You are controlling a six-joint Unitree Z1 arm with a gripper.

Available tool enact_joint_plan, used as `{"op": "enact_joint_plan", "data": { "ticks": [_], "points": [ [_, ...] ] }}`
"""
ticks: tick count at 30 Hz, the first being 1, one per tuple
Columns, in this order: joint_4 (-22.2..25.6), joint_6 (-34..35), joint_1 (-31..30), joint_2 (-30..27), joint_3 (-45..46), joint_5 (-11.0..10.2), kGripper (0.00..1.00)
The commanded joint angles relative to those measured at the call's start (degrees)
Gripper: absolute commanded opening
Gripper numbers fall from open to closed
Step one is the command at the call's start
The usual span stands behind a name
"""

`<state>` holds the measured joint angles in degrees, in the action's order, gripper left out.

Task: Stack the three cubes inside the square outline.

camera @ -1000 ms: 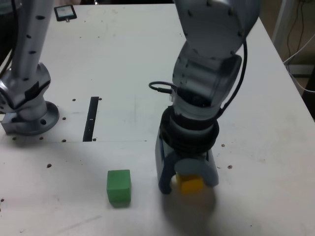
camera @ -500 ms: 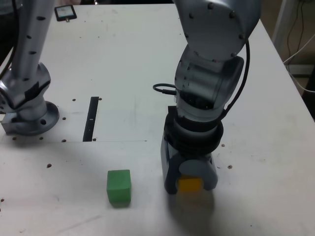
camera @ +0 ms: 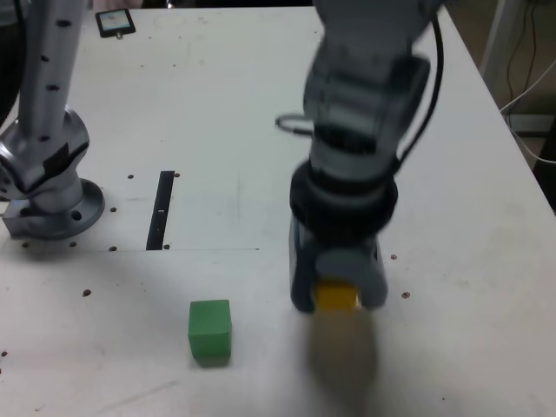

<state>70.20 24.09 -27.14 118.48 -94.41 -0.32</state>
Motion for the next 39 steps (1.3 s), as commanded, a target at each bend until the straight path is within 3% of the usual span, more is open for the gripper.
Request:
{"op": "enact_joint_plan", "data": {
  "ticks": [1, 5, 10, 18, 26, 39],
  "points": [
    [2.97, -4.52, 2.03, -1.58, -1.68, -0.24, 0.19],
    [7.81, -10.30, 5.22, -3.76, -4.42, -2.36, 0.19],
    [9.48, -13.86, 9.46, -4.73, -7.06, -4.28, 0.19],
    [7.54, -16.85, 16.02, -3.63, -2.28, -4.04, 0.19],
    [2.86, -16.99, 17.91, -2.80, 2.53, -2.10, 0.19],
    [2.74, -17.67, 18.21, -2.06, 1.76, -3.16, 0.21]
  ]
}}
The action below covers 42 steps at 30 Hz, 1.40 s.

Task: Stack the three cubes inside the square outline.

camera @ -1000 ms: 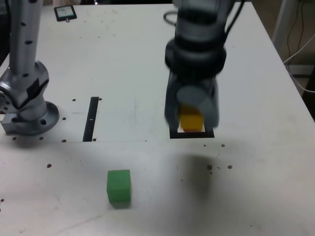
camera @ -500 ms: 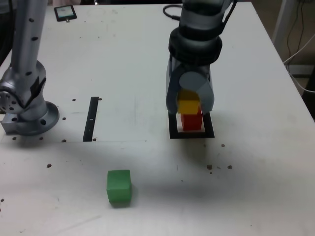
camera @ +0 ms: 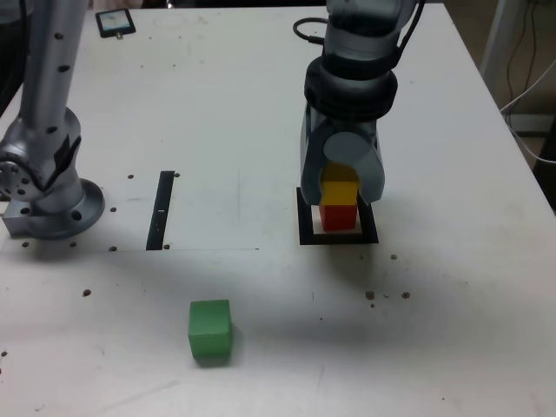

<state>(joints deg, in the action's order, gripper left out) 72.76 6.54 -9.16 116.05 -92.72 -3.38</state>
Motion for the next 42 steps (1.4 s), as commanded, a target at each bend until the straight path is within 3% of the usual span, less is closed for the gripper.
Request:
{"op": "enact_joint_plan", "data": {
  "ticks": [1, 6, 16, 22, 24, 35, 42],
  "points": [
    [0.21, -0.12, 0.34, 0.45, 0.19, -0.11, 0.22],
    [0.18, -0.13, 0.78, 0.76, 0.61, -0.09, 0.26],
    [0.25, -1.01, 1.25, 1.51, 0.43, -0.24, 0.57],
    [-0.77, -1.71, 1.30, 1.61, 0.63, -0.91, 0.92],
    [-0.75, -1.80, 1.33, 1.55, 0.68, -1.10, 0.99],
    [0.99, -1.61, 1.29, -0.42, 0.27, -1.42, 0.99],
    [2.79, 1.15, -1.67, -6.09, 2.86, -1.75, 0.99]
  ]
}}
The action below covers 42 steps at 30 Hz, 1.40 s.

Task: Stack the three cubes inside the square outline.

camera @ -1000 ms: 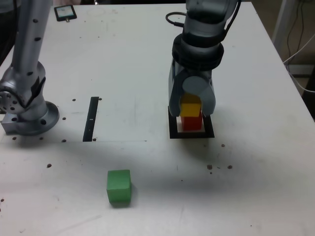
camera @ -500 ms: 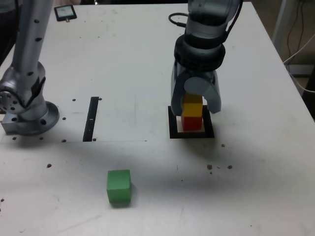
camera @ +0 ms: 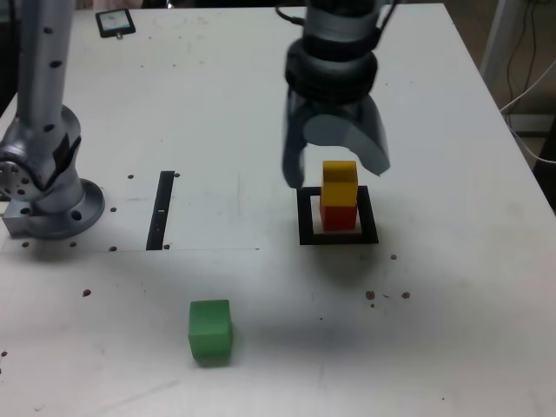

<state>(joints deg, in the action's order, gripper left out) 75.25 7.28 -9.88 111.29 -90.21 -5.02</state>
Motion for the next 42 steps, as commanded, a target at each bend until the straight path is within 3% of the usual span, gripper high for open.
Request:
{"op": "enact_joint_plan", "data": {
  "ticks": [1, 7, 11, 15, 21, 42],
  "points": [
    [0.42, 0.86, -1.95, -2.36, 0.83, -0.18, 0.99],
    [0.89, 5.08, -10.79, -9.02, 5.54, -0.15, 0.99],
    [0.74, 10.52, -18.11, -11.67, 10.65, 2.61, 0.99],
    [-1.03, 21.00, -25.75, -12.71, 15.43, 4.74, 0.99],
    [-3.28, 36.48, -35.72, -11.33, 17.85, 4.55, 0.99],
    [-16.41, 36.14, -36.96, -5.02, 21.92, 7.98, 0.94]
  ]
}}
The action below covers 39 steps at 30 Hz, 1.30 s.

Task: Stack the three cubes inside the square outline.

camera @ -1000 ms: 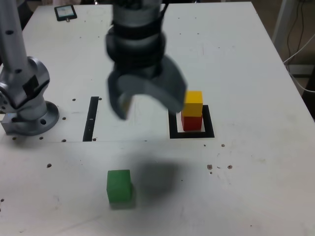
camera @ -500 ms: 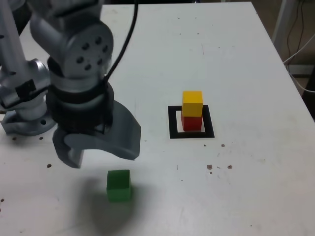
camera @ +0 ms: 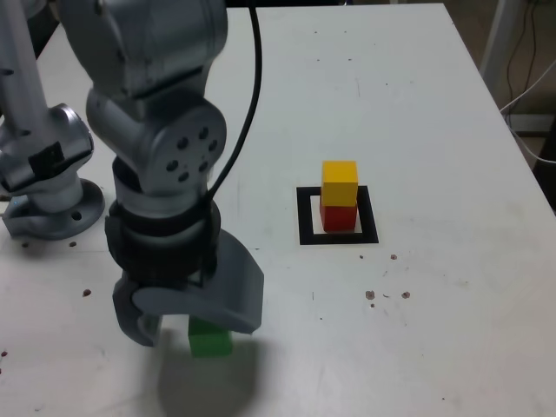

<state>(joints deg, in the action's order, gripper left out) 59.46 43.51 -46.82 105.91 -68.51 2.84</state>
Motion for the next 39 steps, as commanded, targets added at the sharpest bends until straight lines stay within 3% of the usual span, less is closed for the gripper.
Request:
{"op": "enact_joint_plan", "data": {
  "ticks": [1, 7, 19, 28, 39],
  "points": [
    [-1.25, -0.14, -0.02, 0.48, 0.57, 0.18, 0.93],
    [-3.71, -0.17, 0.20, 0.74, 2.09, 0.13, 0.83],
    [-6.09, 1.47, 1.36, 1.23, 2.85, -3.16, 0.62],
    [-7.62, 2.14, 1.55, 1.36, 3.26, -4.14, 0.58],
    [-7.65, 2.73, 1.55, 1.06, 3.12, -4.52, 0.20]
  ]
}}
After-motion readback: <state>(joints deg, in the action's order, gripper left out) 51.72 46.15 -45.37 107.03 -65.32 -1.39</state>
